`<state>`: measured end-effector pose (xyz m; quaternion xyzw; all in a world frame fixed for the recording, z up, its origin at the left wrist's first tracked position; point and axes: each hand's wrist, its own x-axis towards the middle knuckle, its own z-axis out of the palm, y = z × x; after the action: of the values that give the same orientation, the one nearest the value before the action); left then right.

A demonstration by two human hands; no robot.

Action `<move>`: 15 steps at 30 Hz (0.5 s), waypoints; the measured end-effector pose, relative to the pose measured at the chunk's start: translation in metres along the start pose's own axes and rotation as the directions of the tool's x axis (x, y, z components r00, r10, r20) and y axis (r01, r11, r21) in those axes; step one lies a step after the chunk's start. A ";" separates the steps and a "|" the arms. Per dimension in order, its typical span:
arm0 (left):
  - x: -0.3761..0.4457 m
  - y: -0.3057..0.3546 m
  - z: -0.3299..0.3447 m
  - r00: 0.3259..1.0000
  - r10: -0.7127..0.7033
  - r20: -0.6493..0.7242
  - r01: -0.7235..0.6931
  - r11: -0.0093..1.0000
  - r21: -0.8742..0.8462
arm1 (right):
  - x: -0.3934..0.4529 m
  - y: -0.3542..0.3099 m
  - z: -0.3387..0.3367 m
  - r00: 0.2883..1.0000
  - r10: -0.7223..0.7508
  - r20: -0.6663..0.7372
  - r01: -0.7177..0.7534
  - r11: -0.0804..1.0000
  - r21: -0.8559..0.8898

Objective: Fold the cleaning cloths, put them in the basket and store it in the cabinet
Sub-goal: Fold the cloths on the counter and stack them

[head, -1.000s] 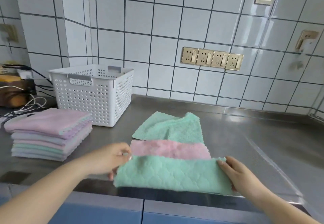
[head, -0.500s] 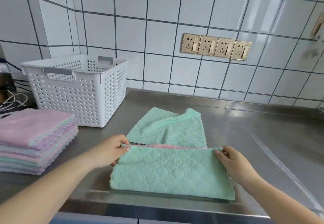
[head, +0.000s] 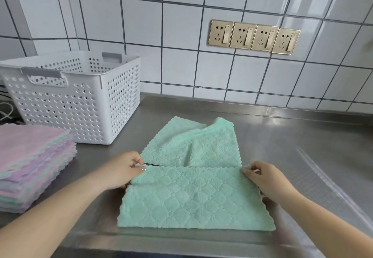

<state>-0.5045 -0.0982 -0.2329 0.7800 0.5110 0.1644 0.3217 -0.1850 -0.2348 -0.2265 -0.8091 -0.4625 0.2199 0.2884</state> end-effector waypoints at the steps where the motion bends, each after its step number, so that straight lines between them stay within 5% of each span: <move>1: 0.001 0.000 0.000 1.000 -0.003 -0.001 0.003 1.000 0.005 | 0.001 0.000 0.000 1.000 0.004 0.000 -0.004 1.000 -0.007; 15: 0.000 0.007 -0.008 0.994 0.008 -0.107 0.009 0.989 0.150 | 0.004 0.003 -0.002 0.996 0.040 -0.074 -0.043 0.998 -0.035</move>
<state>-0.5045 -0.0976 -0.2220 0.7919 0.5387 0.1671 0.2341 -0.1801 -0.2331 -0.2277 -0.8311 -0.4387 0.1874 0.2859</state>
